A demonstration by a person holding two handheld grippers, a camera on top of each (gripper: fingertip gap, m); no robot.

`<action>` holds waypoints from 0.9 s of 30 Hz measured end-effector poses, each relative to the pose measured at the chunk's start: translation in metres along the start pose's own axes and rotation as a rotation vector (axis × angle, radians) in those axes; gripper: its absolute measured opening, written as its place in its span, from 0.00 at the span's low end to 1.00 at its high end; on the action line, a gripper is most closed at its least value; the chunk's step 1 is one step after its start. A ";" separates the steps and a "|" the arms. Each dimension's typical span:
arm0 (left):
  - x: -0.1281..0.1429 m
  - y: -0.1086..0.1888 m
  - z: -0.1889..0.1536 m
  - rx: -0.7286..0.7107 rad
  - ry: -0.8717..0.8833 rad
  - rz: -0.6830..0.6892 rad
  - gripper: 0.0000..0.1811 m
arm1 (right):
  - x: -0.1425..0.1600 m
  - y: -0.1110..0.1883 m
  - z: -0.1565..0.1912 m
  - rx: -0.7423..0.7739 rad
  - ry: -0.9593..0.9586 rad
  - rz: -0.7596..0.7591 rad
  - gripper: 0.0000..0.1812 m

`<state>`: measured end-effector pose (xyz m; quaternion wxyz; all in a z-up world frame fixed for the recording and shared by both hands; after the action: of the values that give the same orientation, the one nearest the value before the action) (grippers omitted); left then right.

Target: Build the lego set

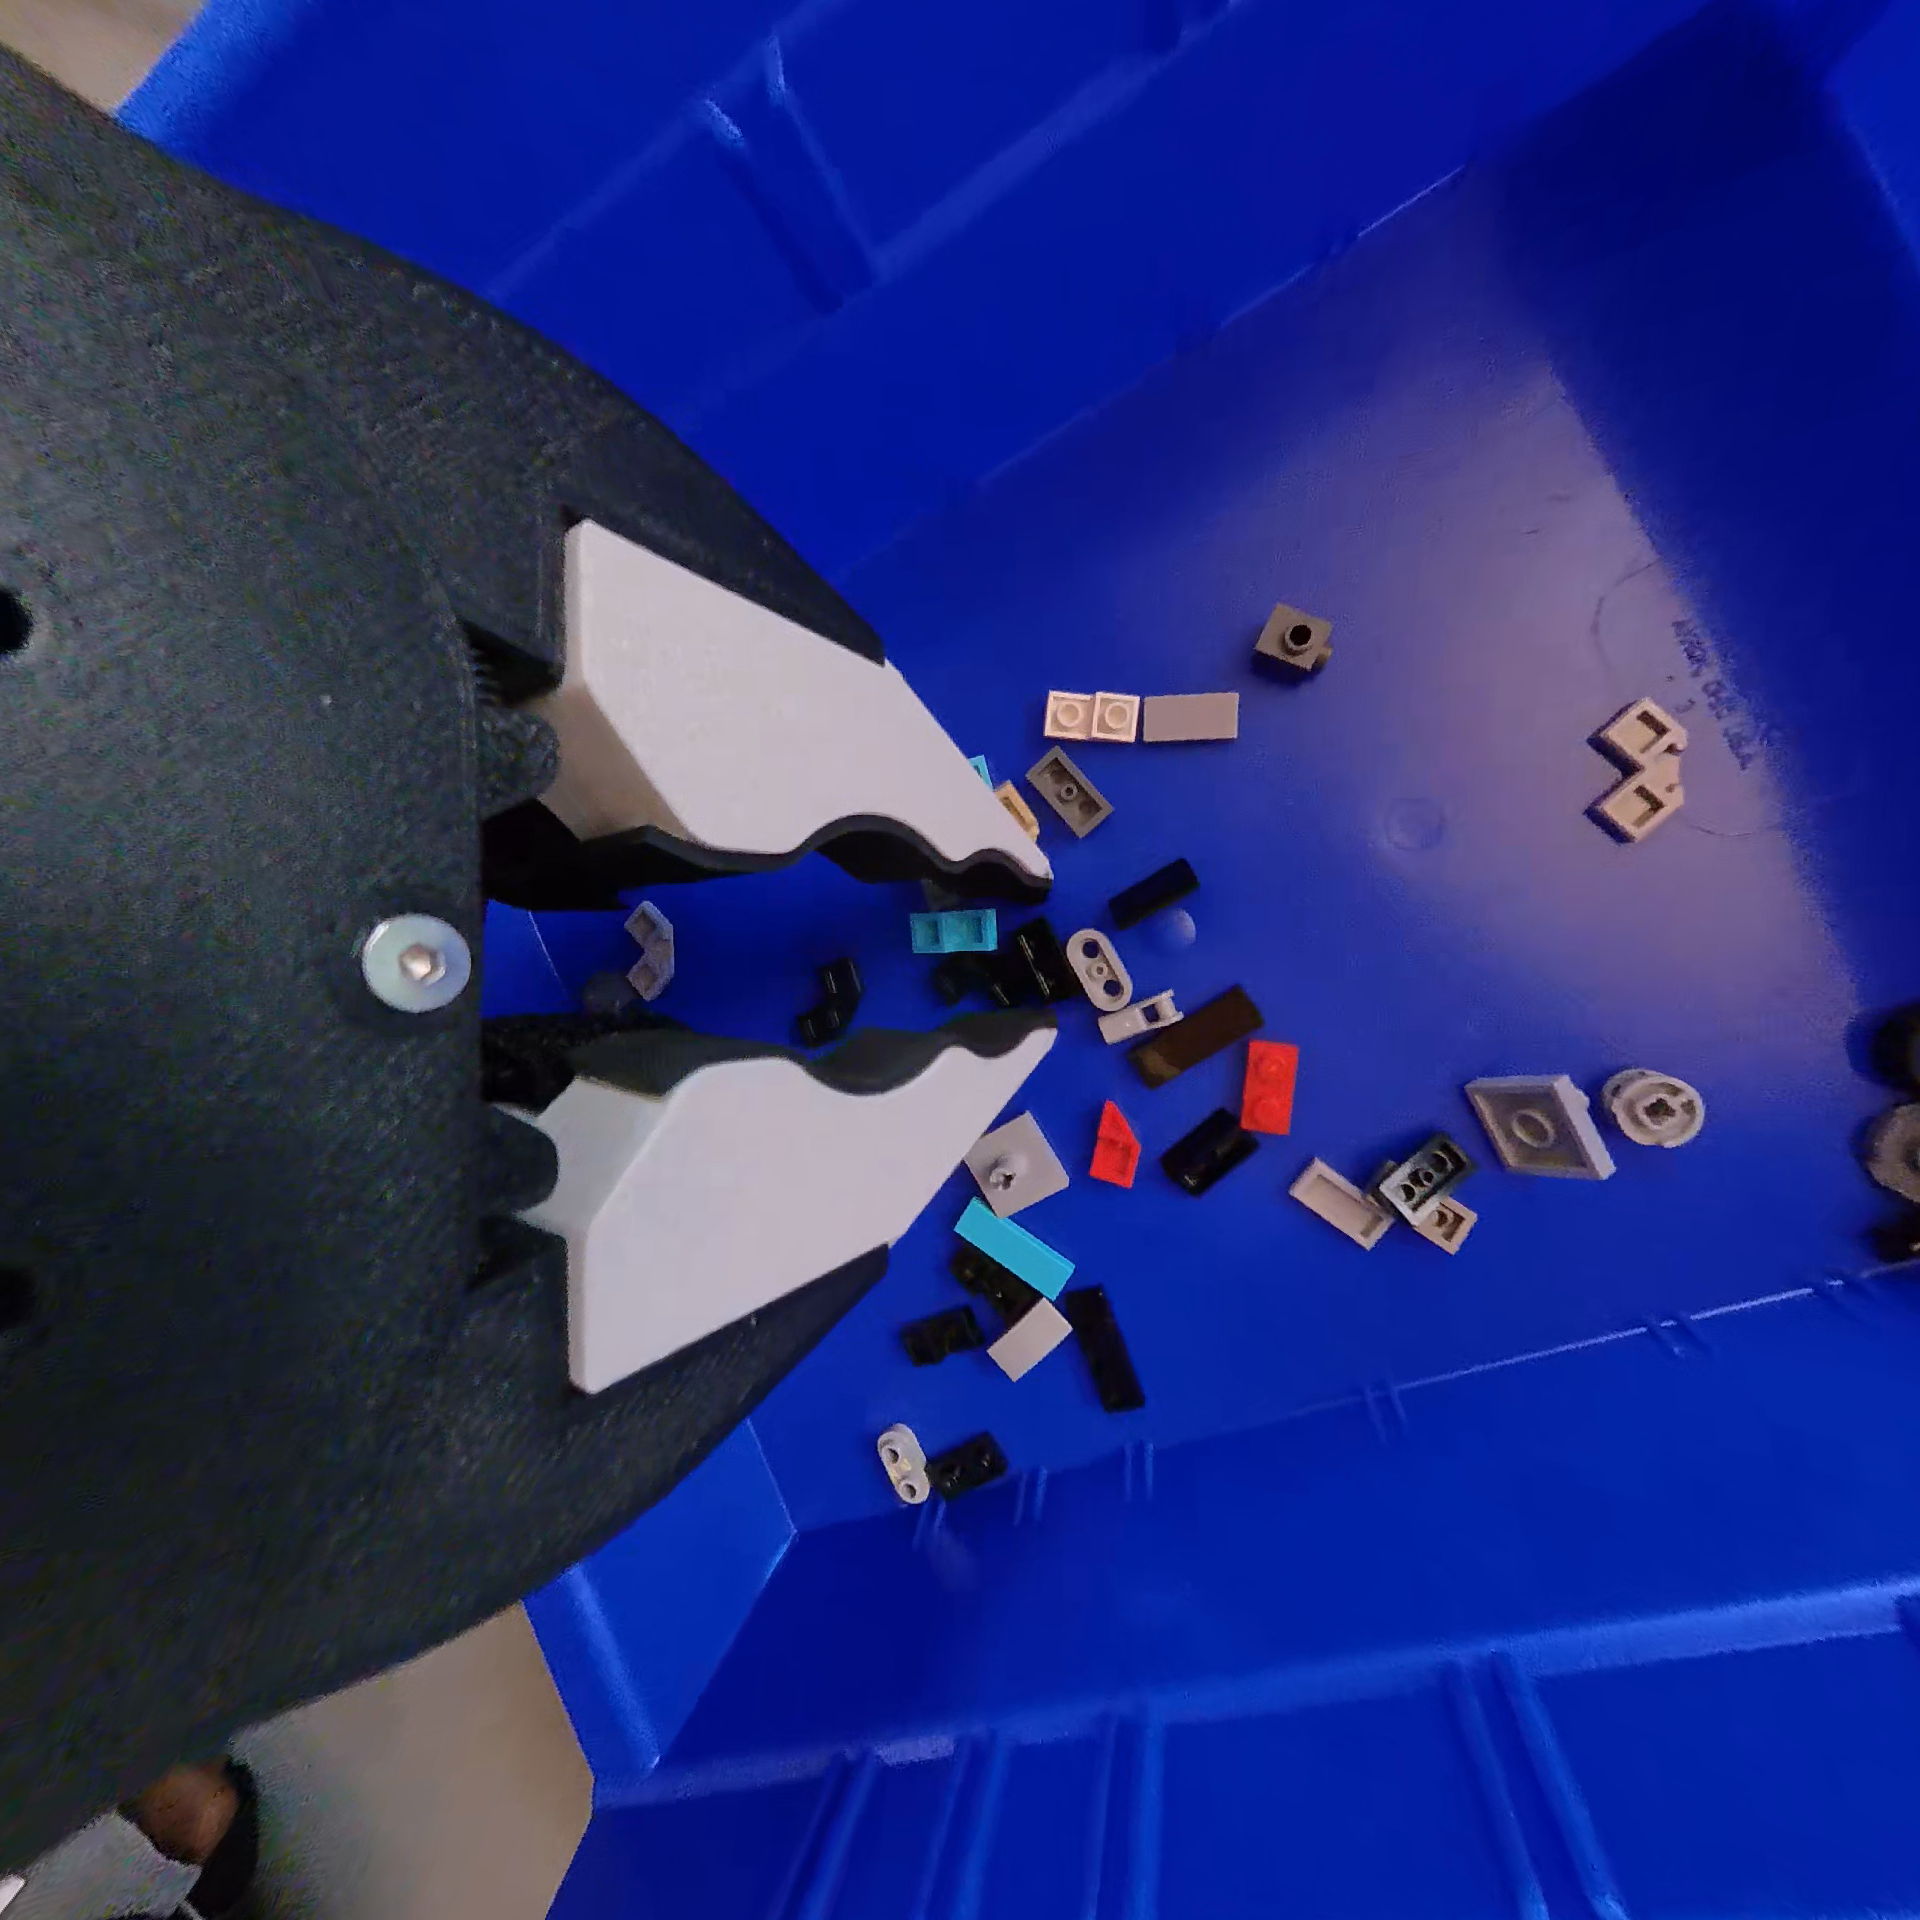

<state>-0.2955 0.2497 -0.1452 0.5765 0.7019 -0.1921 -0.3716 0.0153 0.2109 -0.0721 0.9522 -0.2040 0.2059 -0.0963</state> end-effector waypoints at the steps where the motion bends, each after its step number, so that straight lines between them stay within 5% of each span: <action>1: 0.000 0.000 0.000 -0.008 -0.007 0.000 0.11 | 0.000 0.000 0.000 -0.001 -0.001 -0.001 0.16; 10: 0.002 0.005 -0.004 -0.016 -0.021 -0.033 0.10 | -0.001 0.001 0.000 -0.002 -0.008 -0.005 0.16; 18: 0.014 0.065 -0.027 -0.031 -0.041 -0.206 0.09 | -0.001 0.000 -0.001 0.000 -0.009 -0.005 0.16; 22: 0.041 0.101 -0.050 -0.013 -0.043 -0.298 0.09 | -0.001 0.000 -0.001 0.003 -0.007 -0.005 0.16; 27: 0.109 0.123 -0.082 -0.003 0.001 -0.349 0.09 | 0.000 0.000 0.000 0.006 -0.001 0.001 0.16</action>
<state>-0.1439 0.1961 -0.0565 0.5043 0.7239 -0.0667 -0.4661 0.0153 0.2107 -0.0725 0.9530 -0.2010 0.2052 -0.0966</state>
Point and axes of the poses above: each gripper's, where its closed fingertips meet, y back along the fingers, x out of its underside, z = x × y across the jaws, the point moved 4 cm from there along y, back along the fingers, and after that the axes turned 6 degrees about -y, right-handed, at the moved point
